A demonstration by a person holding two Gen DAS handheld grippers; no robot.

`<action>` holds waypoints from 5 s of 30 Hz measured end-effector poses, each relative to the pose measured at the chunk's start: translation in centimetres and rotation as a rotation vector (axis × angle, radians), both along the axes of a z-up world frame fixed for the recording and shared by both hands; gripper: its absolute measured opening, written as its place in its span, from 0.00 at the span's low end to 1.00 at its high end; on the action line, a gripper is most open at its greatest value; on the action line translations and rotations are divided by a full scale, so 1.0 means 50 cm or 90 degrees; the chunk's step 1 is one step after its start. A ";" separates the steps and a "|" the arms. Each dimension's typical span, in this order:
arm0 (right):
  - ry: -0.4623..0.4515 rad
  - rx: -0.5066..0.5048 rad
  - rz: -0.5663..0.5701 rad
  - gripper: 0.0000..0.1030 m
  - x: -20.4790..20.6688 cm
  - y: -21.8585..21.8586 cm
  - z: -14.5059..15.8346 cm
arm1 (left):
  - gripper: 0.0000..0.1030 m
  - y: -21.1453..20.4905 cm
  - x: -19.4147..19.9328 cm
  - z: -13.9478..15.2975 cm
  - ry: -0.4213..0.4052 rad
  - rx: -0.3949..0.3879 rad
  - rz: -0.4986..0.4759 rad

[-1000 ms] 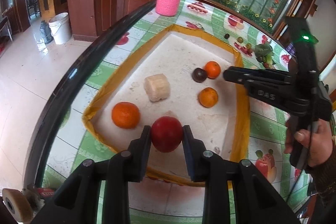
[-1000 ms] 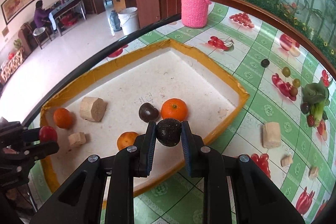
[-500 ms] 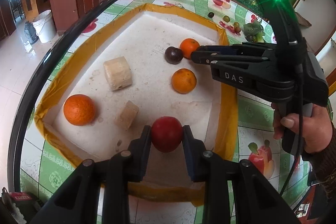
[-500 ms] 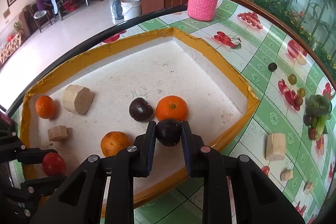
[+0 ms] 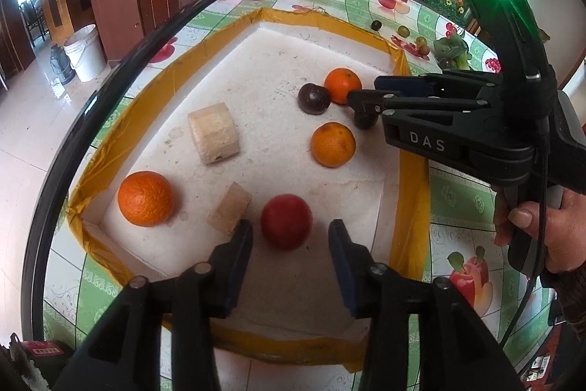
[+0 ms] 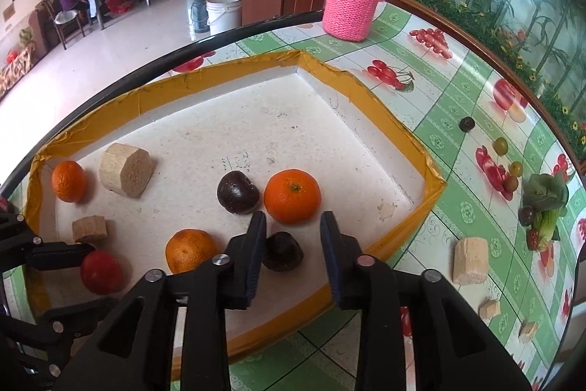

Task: Organize fruits
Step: 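Open the right tool to drop the plum while the left tool releases the tomato, then withdraw both tools from the tray toward the beige pieces on the cloth, then grasp a beige block with the left tool while the right tool grasps a small beige cube, then lift the beige block with the left tool while the right tool lifts the cube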

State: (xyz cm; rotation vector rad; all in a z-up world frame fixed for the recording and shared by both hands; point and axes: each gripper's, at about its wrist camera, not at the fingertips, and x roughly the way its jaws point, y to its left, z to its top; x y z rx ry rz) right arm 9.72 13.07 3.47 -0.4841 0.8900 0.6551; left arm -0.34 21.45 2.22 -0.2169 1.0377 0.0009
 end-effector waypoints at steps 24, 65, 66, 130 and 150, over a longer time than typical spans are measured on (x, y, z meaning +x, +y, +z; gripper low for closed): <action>0.066 0.083 -0.209 0.80 -0.110 -0.246 0.055 | 0.67 -0.059 -0.059 0.090 -0.058 0.031 -0.014; 0.049 0.159 -0.369 0.35 0.161 -0.601 -0.036 | 0.76 -0.317 0.063 0.109 -0.042 0.071 -0.101; 0.054 0.165 -0.369 0.30 0.163 -0.604 -0.038 | 0.76 -0.322 0.077 0.109 -0.043 0.076 -0.101; 0.056 0.177 -0.425 0.24 -0.156 -0.622 -0.024 | 0.38 -0.301 0.017 0.069 -0.049 -0.001 -0.128; 0.054 0.136 -0.387 0.33 -0.166 -0.624 -0.037 | 0.71 -0.339 0.020 0.024 0.005 0.007 -0.174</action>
